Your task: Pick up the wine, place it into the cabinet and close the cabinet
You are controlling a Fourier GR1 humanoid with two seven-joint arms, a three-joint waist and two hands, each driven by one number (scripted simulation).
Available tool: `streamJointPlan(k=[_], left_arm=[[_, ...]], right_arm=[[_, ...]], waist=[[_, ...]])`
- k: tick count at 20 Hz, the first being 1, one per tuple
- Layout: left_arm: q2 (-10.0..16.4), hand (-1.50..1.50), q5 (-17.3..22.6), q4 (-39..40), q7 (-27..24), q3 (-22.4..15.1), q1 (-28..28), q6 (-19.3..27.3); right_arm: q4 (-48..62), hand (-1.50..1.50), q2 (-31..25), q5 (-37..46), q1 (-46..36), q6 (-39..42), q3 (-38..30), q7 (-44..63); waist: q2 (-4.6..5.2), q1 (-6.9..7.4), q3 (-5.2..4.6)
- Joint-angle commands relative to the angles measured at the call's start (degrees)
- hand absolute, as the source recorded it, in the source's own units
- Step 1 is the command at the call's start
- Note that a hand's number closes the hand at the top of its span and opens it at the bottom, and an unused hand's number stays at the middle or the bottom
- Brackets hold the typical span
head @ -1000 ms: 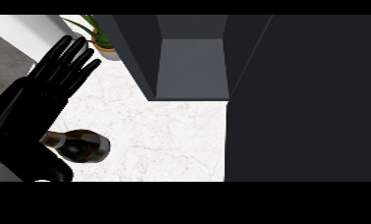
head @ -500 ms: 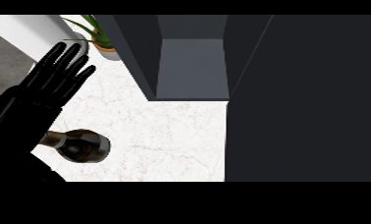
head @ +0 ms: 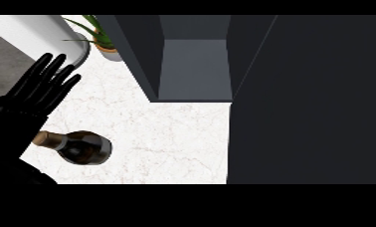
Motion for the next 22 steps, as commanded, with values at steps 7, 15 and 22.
streamJointPlan(k=[7, 15, 22], left_arm=[[3.2, -1.5, 0.1, 10.4, -7.0, 6.6, 2.4, -10.3], [2.7, -1.5, -5.8, 17.0, -9.9, 6.8, 0.4, -11.2], [3.8, -1.5, -7.5, 23.8, -16.6, 9.3, 4.3, -18.0]], right_arm=[[-4.1, -1.5, 2.2, 3.7, -1.2, -3.0, 3.6, 4.8], [-2.2, -1.5, 2.0, 2.0, -2.4, -1.0, 1.8, 3.2], [1.5, -1.5, 5.3, 8.7, 0.3, -0.8, 7.4, -2.9]], waist=[[0.01, 0.01, -0.02], [0.04, -0.11, 0.0], [0.04, 0.05, -0.01]])
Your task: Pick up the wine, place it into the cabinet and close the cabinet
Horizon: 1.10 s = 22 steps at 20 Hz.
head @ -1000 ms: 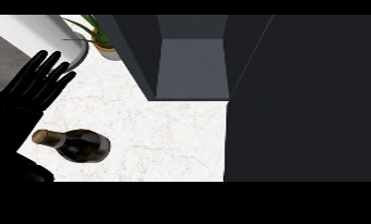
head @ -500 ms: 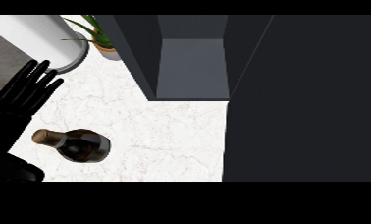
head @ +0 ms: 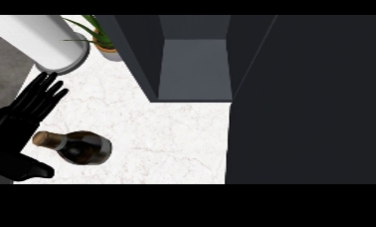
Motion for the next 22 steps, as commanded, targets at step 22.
streamJointPlan(k=[22], left_arm=[[4.4, -1.5, -18.5, 34.3, -28.0, 1.2, -4.6, -10.2]], right_arm=[[-0.5, -1.5, 1.4, -0.2, 1.2, 1.5, -0.4, -0.5]], waist=[[0.03, -0.12, 0.0]])
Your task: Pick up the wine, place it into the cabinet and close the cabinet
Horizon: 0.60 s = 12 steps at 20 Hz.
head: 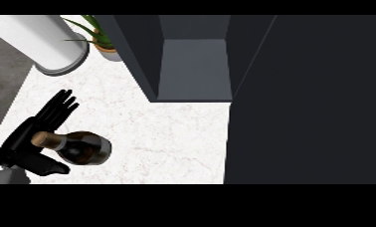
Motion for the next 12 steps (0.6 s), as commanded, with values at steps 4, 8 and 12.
streamJointPlan(k=[4, 8, 12], left_arm=[[-0.7, -1.5, -4.4, 11.2, -6.4, -1.4, -3.8, 0.4], [-0.4, -1.5, -8.3, 15.8, -10.4, -2.5, -6.3, 3.0], [2.3, -1.5, -11.4, 27.2, -20.3, -2.6, -7.8, -0.5]], right_arm=[[-2.0, -1.5, 0.7, 3.0, -2.6, -2.8, 2.2, 4.6], [-2.0, -1.5, -1.3, -3.5, -0.3, 1.1, -3.0, 1.6], [2.6, -1.5, -0.3, -2.0, -2.1, 1.2, -2.7, -1.2]], waist=[[0.02, -0.04, -0.01], [0.02, -0.14, 0.01], [0.14, -0.26, -0.03]])
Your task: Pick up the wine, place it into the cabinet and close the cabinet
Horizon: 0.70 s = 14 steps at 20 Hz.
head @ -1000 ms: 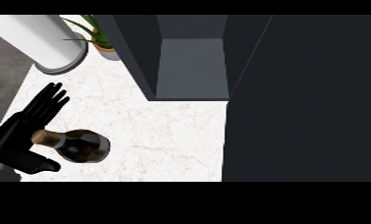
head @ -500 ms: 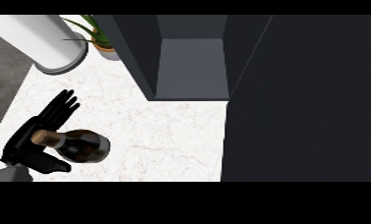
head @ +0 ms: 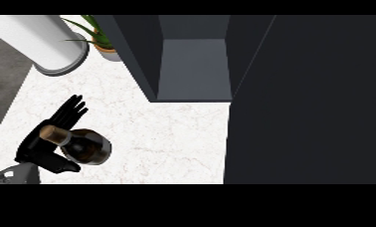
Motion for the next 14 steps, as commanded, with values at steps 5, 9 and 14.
streamJointPlan(k=[5, 9, 14], left_arm=[[0.7, -1.5, -5.5, 12.1, -12.5, -2.5, -1.5, 0.0], [0.5, -1.5, -5.5, 15.1, -12.6, -2.8, -3.3, 1.0], [-0.4, -1.5, -3.7, 21.7, -14.1, -1.5, -7.4, -0.4]], right_arm=[[-1.7, -1.5, -2.5, -4.8, -1.0, 1.1, -5.1, 2.2], [-1.0, -1.5, 0.1, -1.0, 2.3, 1.5, -1.1, -0.9], [-1.5, -1.5, 0.3, 0.8, 1.8, 1.1, -0.2, -1.4]], waist=[[0.02, -0.02, -0.02], [0.0, -0.05, -0.01], [0.07, -0.33, -0.06]])
